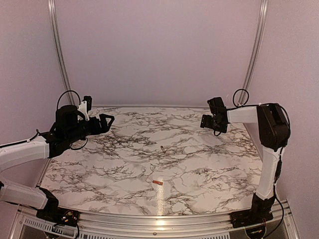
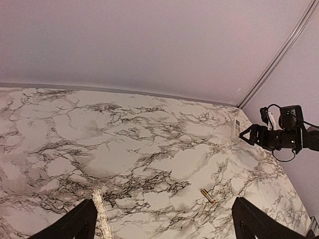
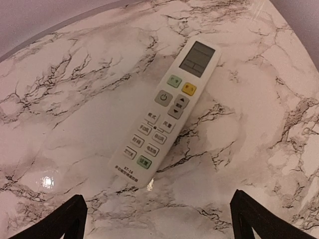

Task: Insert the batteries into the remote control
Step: Pick up the remote control from the center of the board.

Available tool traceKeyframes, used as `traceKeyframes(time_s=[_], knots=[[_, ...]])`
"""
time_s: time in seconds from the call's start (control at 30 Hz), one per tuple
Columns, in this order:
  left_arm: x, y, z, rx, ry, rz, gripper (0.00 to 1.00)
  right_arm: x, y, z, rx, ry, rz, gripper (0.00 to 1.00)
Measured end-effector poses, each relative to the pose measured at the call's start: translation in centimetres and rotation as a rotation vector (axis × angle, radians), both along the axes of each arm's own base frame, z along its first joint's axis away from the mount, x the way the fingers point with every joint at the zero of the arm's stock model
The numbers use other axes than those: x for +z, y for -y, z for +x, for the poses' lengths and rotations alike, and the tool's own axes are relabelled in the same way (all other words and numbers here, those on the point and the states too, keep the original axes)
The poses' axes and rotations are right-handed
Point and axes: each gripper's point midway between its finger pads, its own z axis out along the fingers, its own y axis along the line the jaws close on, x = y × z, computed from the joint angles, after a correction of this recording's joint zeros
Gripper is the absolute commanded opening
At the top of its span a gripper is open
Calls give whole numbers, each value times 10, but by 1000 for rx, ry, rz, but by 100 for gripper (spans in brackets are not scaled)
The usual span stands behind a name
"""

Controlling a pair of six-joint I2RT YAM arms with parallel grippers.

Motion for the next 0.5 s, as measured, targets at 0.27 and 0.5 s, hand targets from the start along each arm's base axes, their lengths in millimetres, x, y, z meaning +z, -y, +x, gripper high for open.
traceKeyframes(time_s=[0.27, 0.5], knots=[[-6, -2, -2, 5, -7, 1, 99, -24, 5, 40, -61, -26, -9, 99], [-1, -9, -1, 42, 10, 2, 99, -45, 11, 60, -109, -39, -29, 91]])
